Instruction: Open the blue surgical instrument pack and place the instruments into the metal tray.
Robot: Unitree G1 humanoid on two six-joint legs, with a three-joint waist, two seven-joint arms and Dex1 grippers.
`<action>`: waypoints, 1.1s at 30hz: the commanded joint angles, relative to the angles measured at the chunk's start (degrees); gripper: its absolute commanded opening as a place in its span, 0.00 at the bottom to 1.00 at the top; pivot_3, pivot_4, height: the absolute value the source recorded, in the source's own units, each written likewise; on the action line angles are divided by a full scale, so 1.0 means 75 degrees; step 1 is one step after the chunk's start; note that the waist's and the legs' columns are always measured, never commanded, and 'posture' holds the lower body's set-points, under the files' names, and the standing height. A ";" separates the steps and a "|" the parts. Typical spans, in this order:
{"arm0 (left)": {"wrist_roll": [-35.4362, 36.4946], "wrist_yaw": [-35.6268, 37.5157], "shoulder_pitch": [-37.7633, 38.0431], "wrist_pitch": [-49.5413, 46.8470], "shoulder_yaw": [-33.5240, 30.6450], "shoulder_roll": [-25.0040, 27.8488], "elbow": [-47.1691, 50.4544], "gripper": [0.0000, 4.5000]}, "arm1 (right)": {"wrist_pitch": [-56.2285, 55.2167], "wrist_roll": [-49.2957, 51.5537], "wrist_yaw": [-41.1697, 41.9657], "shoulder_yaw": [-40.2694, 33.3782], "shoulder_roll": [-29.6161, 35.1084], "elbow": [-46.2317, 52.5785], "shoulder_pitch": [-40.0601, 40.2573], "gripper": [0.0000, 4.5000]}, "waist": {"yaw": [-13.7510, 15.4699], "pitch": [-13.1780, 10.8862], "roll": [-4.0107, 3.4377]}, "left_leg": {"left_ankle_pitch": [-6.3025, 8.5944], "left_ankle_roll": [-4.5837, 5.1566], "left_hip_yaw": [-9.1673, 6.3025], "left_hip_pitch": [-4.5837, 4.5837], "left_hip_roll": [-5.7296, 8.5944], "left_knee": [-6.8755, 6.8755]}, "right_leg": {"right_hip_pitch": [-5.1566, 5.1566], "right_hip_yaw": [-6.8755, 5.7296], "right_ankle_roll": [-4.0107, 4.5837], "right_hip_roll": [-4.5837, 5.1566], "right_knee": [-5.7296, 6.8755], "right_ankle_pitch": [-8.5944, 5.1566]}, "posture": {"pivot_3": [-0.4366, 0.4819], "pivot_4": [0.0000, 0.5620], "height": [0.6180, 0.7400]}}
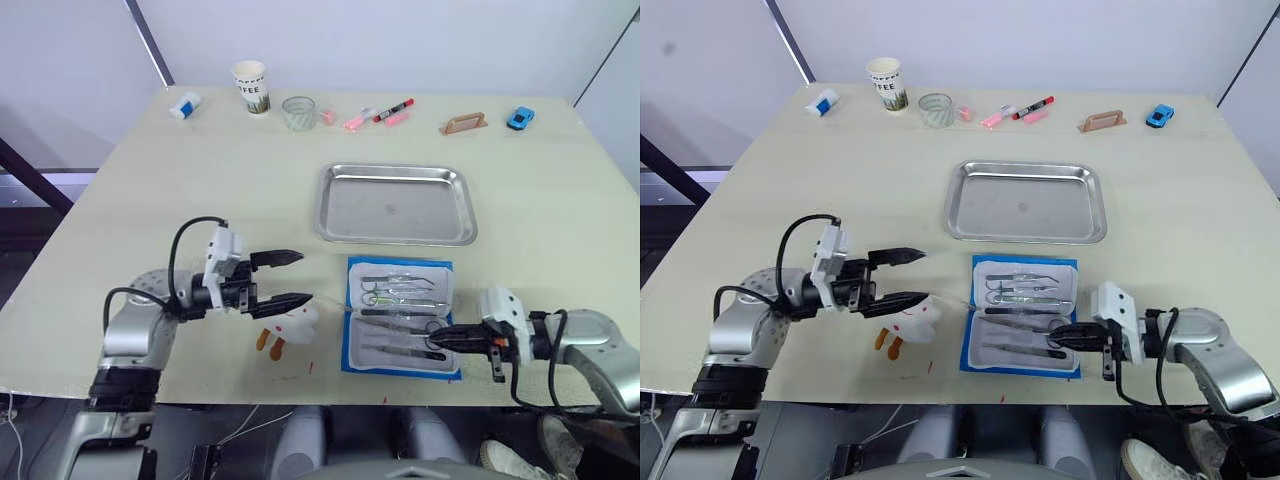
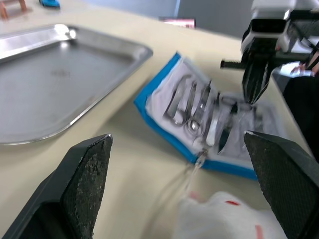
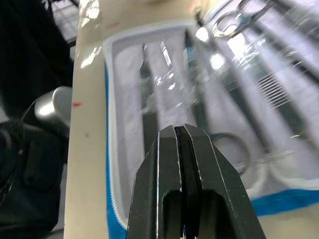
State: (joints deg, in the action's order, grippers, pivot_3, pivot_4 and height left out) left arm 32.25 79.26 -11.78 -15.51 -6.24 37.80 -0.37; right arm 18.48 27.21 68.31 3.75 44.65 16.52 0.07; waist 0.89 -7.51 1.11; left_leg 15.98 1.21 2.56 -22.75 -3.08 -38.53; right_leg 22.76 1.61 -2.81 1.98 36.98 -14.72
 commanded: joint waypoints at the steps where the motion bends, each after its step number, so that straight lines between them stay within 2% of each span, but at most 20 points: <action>1: 0.0592 0.0149 0.0348 -0.0289 -0.0435 0.0343 0.0757 1.00 | -0.0059 0.0613 0.0144 -0.0676 0.0100 0.0571 0.0221 0.42 | 0.0000 0.0000 0.0000 | 0.0000 0.0000 -0.0001 0.0000 -0.0001 0.0001 | 0.0000 -0.0001 0.0000 -0.0001 0.0000 0.0000 | 0.48 0.27 1.00; 3: 0.0687 0.0167 0.0516 -0.0332 -0.0548 0.0478 0.0899 1.00 | 0.0010 0.0792 0.0135 -0.0913 0.0153 0.0742 0.0336 0.60 | -0.0004 0.0000 0.0000 | 0.0000 0.0000 0.0000 0.0001 -0.0001 0.0001 | 0.0000 0.0000 0.0000 -0.0001 0.0000 0.0000 | 0.48 0.27 1.00; 5: 0.0875 0.0205 0.0728 -0.0499 -0.0723 0.0673 0.1109 1.00 | -0.0014 0.0800 0.0137 -0.1080 0.0239 0.0838 0.0406 0.86 | -0.0006 0.0000 0.0000 | 0.0000 0.0000 -0.0001 0.0001 -0.0001 0.0001 | 0.0000 -0.0001 0.0000 -0.0001 0.0000 0.0000 | 0.48 0.27 1.00; 6: 0.0964 0.0241 0.0854 -0.0571 -0.0804 0.0770 0.1223 1.00 | -0.0051 0.0767 0.0160 -0.1105 0.0289 0.0845 0.0405 0.96 | -0.0008 0.0000 0.0000 | 0.0000 0.0000 0.0000 0.0002 -0.0001 0.0002 | 0.0000 0.0000 0.0000 0.0000 0.0000 0.0000 | 0.48 0.27 1.00; 7: 0.1026 0.0252 0.0941 -0.0618 -0.0850 0.0832 0.1310 1.00 | -0.0078 0.0745 0.0182 -0.1117 0.0325 0.0845 0.0405 0.98 | -0.0006 0.0000 0.0000 | 0.0000 0.0000 0.0001 0.0002 -0.0002 0.0002 | 0.0000 0.0001 0.0000 0.0000 -0.0001 -0.0001 | 0.48 0.27 1.00; 18: 0.1160 0.0252 0.1337 -0.0514 -0.0951 0.0937 0.1713 1.00 | -0.1277 -0.0488 0.0105 -0.0187 -0.0368 -0.0679 -0.0733 0.98 | 0.0001 -0.0001 0.0000 | 0.0000 0.0000 0.0005 0.0004 -0.0001 0.0003 | 0.0001 0.0001 0.0002 -0.0001 -0.0002 -0.0002 | 0.48 0.27 1.00; 33: 0.1166 0.0558 0.1329 -0.0234 -0.0671 0.0857 0.1829 1.00 | -0.2247 -0.1066 0.0269 0.0191 -0.0906 -0.1953 -0.1323 0.98 | -0.0011 -0.0003 -0.0005 | 0.0000 0.0000 0.0009 0.0006 -0.0002 0.0004 | 0.0002 0.0003 0.0002 -0.0002 -0.0002 -0.0001 | 0.48 0.27 1.00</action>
State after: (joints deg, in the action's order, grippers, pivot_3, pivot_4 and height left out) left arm 40.65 82.26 -1.69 -18.45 -11.19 44.03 11.91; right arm 3.54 19.49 69.76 5.02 38.08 2.04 -9.13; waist 0.81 -7.54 1.07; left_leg 15.98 1.21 2.63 -22.71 -3.09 -38.50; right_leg 22.77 1.63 -2.80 1.97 36.97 -14.73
